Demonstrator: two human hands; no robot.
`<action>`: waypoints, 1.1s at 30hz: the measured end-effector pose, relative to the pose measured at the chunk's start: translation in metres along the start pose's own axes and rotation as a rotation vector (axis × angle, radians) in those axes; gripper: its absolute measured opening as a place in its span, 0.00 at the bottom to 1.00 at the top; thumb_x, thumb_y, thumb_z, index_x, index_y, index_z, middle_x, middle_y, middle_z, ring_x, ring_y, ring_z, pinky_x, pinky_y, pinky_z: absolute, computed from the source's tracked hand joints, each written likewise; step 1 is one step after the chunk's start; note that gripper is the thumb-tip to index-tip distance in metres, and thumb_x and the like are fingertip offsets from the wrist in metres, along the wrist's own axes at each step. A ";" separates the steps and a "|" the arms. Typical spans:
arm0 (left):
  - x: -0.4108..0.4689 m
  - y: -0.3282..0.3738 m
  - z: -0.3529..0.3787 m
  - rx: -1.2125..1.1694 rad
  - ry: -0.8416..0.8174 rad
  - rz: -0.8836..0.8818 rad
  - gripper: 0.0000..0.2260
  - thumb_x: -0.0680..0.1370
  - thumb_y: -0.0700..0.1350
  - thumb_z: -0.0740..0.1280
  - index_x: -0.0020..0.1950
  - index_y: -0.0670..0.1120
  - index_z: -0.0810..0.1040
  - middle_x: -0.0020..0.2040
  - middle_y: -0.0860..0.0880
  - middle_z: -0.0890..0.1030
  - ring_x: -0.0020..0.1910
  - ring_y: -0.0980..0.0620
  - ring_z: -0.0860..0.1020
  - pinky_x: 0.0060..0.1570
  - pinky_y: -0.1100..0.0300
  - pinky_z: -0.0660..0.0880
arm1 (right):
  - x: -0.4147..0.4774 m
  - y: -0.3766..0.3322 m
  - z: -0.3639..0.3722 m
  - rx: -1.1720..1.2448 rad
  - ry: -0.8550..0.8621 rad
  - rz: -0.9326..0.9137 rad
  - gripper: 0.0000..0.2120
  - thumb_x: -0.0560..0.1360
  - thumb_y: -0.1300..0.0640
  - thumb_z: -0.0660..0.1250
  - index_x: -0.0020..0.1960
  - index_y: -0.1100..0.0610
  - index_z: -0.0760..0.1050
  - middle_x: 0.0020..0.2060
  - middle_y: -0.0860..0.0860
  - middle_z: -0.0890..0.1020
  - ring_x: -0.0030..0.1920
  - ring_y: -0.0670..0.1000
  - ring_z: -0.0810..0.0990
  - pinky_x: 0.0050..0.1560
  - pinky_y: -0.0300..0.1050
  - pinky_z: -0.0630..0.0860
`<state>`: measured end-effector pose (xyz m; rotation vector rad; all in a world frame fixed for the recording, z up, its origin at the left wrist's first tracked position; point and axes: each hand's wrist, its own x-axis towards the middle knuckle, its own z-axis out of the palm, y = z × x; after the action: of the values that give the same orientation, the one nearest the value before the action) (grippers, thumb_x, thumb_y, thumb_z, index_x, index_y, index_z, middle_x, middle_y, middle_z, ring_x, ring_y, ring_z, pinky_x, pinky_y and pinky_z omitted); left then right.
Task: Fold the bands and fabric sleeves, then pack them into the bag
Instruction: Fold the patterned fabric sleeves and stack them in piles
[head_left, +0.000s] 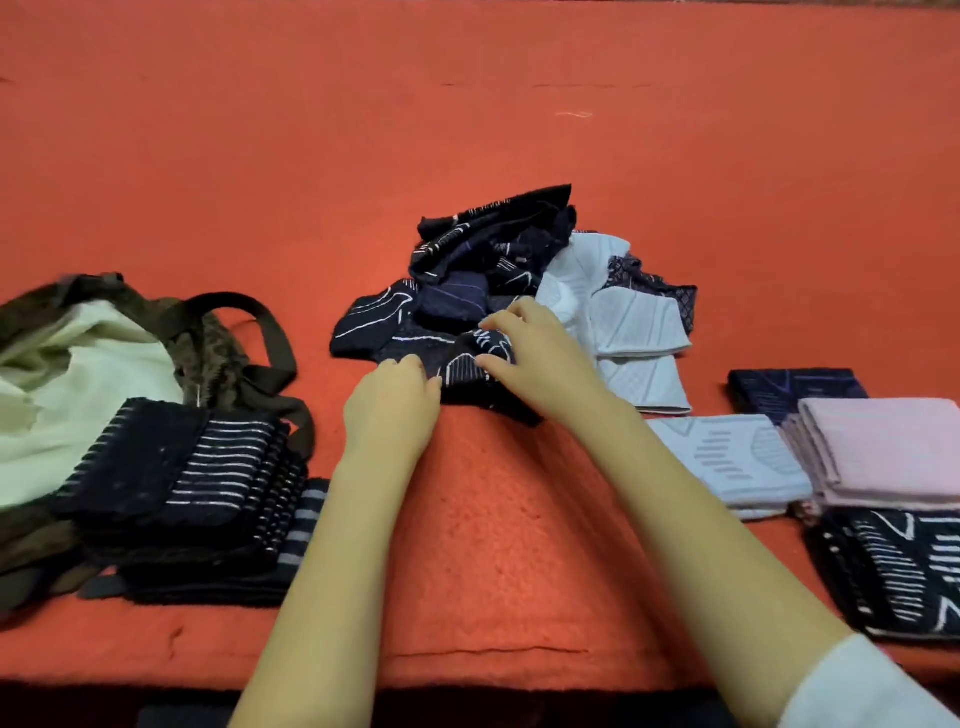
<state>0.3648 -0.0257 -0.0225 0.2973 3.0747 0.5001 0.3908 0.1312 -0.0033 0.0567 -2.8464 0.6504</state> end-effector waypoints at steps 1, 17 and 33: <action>0.001 -0.004 0.006 -0.025 -0.022 -0.040 0.14 0.80 0.51 0.60 0.57 0.42 0.75 0.56 0.41 0.77 0.57 0.39 0.74 0.50 0.51 0.70 | 0.006 -0.001 0.006 -0.018 -0.025 -0.012 0.21 0.75 0.51 0.67 0.65 0.55 0.72 0.57 0.54 0.72 0.60 0.54 0.69 0.60 0.48 0.68; -0.017 0.003 0.017 -0.847 0.136 0.050 0.19 0.78 0.31 0.52 0.64 0.46 0.71 0.51 0.47 0.77 0.45 0.50 0.77 0.48 0.67 0.73 | 0.010 -0.005 0.026 -0.204 0.035 -0.050 0.13 0.80 0.52 0.57 0.55 0.57 0.76 0.50 0.55 0.79 0.53 0.57 0.77 0.45 0.50 0.71; -0.020 -0.012 0.018 -0.880 0.052 -0.108 0.10 0.81 0.48 0.56 0.45 0.51 0.75 0.48 0.47 0.81 0.50 0.45 0.79 0.56 0.48 0.74 | -0.009 -0.034 0.007 0.178 0.216 -0.003 0.08 0.80 0.53 0.59 0.48 0.56 0.73 0.38 0.52 0.80 0.43 0.54 0.78 0.44 0.50 0.72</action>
<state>0.3833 -0.0347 -0.0438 0.0865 2.5421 1.7406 0.4009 0.0972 0.0036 0.0184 -2.5762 0.8530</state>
